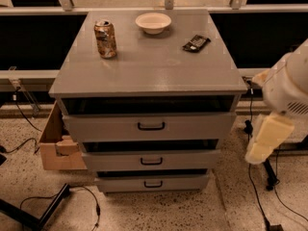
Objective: Open top drawer
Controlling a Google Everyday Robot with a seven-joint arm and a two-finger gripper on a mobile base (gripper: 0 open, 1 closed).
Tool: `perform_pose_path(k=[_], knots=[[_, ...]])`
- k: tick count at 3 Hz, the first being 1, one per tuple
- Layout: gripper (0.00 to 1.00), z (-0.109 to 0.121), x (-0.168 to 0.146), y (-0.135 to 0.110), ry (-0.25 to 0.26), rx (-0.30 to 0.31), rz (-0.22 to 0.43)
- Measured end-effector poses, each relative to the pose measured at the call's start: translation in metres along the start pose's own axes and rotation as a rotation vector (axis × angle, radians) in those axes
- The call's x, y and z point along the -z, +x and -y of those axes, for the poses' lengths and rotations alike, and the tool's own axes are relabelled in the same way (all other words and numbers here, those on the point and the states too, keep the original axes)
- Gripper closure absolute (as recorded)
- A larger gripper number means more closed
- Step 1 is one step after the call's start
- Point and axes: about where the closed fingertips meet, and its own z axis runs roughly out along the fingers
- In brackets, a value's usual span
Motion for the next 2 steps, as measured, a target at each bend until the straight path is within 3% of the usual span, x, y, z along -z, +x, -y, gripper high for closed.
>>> perform_pose_path(k=[2], knots=[[0.0, -0.019, -0.133, 0.006, 0.048, 0.038, -0.067]])
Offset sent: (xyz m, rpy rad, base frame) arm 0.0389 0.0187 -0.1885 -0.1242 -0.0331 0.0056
